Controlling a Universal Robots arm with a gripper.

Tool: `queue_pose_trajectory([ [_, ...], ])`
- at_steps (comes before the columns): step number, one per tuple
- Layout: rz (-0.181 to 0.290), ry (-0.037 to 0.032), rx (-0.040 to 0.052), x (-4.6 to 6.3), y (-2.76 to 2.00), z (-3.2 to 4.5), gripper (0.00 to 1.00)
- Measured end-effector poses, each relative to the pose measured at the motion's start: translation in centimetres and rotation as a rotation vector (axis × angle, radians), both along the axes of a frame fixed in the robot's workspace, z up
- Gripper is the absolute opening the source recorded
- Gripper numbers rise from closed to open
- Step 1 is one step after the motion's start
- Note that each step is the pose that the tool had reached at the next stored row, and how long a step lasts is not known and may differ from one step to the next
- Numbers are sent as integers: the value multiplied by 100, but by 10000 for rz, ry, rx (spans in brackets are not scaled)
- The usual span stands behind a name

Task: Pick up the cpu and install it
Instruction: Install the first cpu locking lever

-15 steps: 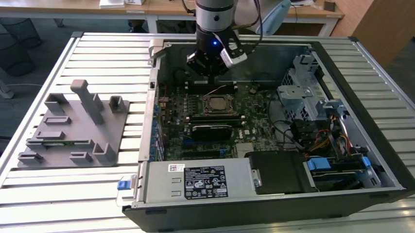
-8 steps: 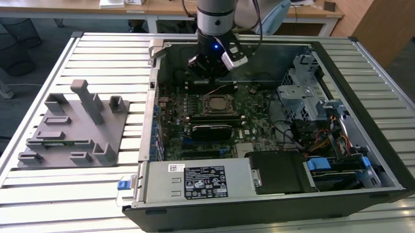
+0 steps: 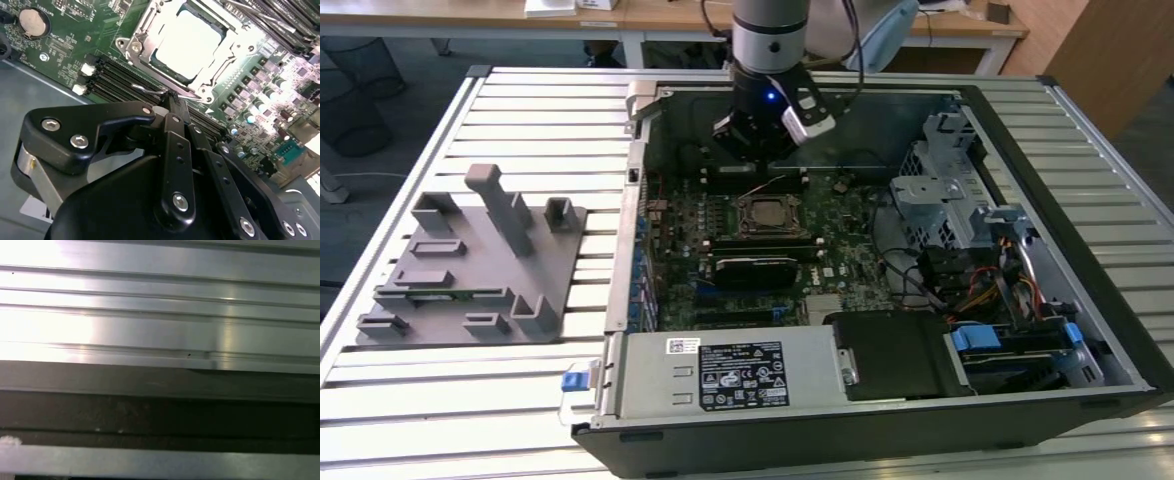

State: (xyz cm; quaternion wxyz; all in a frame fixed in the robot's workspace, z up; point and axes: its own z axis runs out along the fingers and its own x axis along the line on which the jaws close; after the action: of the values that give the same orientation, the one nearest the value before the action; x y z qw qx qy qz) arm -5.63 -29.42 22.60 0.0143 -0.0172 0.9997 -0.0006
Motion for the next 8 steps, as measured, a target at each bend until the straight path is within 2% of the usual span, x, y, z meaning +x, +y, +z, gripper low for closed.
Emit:
queue_pose_trajectory([
  [8,0,-1,2,56,16,-21,11],
])
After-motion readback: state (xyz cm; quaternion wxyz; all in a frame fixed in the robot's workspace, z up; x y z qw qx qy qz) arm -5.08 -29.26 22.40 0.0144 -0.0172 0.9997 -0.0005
